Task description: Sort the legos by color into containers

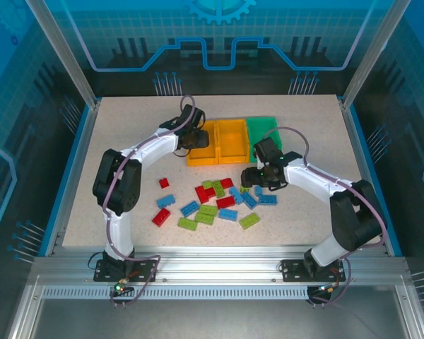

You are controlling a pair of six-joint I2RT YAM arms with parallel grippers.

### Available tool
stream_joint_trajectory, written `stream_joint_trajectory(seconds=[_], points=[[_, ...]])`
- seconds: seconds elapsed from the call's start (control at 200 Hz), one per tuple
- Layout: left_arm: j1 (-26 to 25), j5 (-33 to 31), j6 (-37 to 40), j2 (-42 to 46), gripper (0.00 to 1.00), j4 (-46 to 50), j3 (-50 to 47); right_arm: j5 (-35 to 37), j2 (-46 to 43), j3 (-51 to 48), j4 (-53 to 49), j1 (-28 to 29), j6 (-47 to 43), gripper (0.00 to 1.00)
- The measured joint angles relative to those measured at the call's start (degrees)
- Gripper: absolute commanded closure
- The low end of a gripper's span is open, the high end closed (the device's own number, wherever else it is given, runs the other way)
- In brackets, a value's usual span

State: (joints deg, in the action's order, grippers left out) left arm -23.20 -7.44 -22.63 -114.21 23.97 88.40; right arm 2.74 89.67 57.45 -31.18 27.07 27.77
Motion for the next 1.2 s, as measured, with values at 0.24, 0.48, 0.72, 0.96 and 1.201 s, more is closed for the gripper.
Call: stream_joint_trajectory(seconds=[0.24, 0.48, 0.72, 0.96, 1.201], points=[[-0.46, 0.31, -1.20, -0.24, 0.35, 0.24, 0.13, 0.90, 3.54, 3.69, -1.44, 4.31, 0.74, 0.31], [-0.79, 0.50, -1.88, 2.34, 0.26, -1.27, -3.13, 2.14, 7.72, 5.73, -3.48, 4.50, 1.75, 0.33], [-0.83, 0.48, -2.95, 9.97, 0.24, -1.84, -10.16, 2.82, 10.21, 7.85, -4.15, 4.55, 2.05, 0.36], [-0.83, 0.44, -2.97, 16.00, 0.22, -2.56, -14.62, 2.82, 12.76, 8.33, -4.44, 4.61, 2.32, 0.44], [-0.83, 0.22, -4.31, 19.78, 0.21, -3.28, -19.32, 2.82, 13.53, 9.01, -5.31, 5.31, 2.34, 0.57]])
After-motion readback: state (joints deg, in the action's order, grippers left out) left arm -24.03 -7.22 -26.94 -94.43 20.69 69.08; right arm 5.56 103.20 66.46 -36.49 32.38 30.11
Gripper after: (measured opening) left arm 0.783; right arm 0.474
